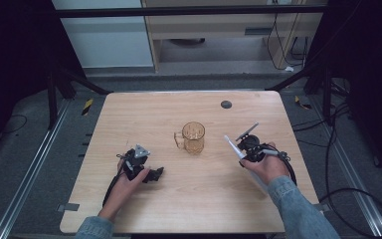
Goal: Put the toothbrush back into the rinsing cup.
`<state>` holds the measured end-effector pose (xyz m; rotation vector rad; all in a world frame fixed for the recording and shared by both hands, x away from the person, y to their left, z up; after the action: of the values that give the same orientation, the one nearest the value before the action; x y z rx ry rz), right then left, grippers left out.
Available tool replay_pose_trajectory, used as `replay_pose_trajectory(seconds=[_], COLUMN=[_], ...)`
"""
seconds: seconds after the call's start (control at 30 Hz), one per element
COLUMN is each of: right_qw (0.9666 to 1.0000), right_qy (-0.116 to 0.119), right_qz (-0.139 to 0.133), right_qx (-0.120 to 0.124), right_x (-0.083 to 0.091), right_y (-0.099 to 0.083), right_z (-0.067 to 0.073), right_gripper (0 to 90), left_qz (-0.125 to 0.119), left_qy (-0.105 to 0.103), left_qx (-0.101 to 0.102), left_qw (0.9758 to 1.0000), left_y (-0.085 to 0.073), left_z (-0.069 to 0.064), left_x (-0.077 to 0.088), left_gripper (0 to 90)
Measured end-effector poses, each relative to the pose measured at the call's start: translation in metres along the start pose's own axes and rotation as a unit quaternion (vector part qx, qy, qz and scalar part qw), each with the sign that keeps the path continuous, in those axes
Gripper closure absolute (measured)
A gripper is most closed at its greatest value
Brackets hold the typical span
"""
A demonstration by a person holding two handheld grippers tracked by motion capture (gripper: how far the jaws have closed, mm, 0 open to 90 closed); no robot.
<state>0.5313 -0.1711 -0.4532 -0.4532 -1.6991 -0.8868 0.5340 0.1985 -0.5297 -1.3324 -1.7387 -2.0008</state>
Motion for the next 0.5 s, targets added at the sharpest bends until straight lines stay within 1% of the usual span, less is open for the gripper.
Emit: replay_pose_trajectory(seconds=[0.1,0.3,0.4,0.5], right_qw=[0.9999,0.9991,0.9983,0.9968], right_qy=[-0.004,-0.009,-0.015,-0.018], right_qz=[-0.015,-0.041,-0.056,-0.076], right_qx=[0.000,-0.010,-0.014,-0.015], right_x=[0.006,0.016,0.020,0.026], right_y=[0.004,0.013,0.016,0.021], right_z=[-0.004,-0.009,-0.011,-0.013], right_gripper=[67.2,67.2,67.2,67.2], left_qz=[0.000,0.000,0.000,0.000], left_qy=[0.000,0.000,0.000,0.000], left_qx=[0.000,0.000,0.000,0.000], left_qw=[1.0000,1.0000,1.0000,1.0000], left_y=[0.000,0.000,0.000,0.000], left_z=[0.000,0.000,0.000,0.000], left_x=[0.000,0.000,0.000,0.000], left_gripper=[0.0,0.0,0.0,0.0])
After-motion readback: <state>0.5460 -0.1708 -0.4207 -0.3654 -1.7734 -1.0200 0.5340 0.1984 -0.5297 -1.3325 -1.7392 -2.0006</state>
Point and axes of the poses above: each handheld gripper's, and its own axes: x roughly backward along the jaws, y roughly out of its top, z roughly to its left, the point moved 3 cm from there along -x, roughly forward along the jaws, and after that the axes turned 8 degrees about x, right-handed, at the moved point
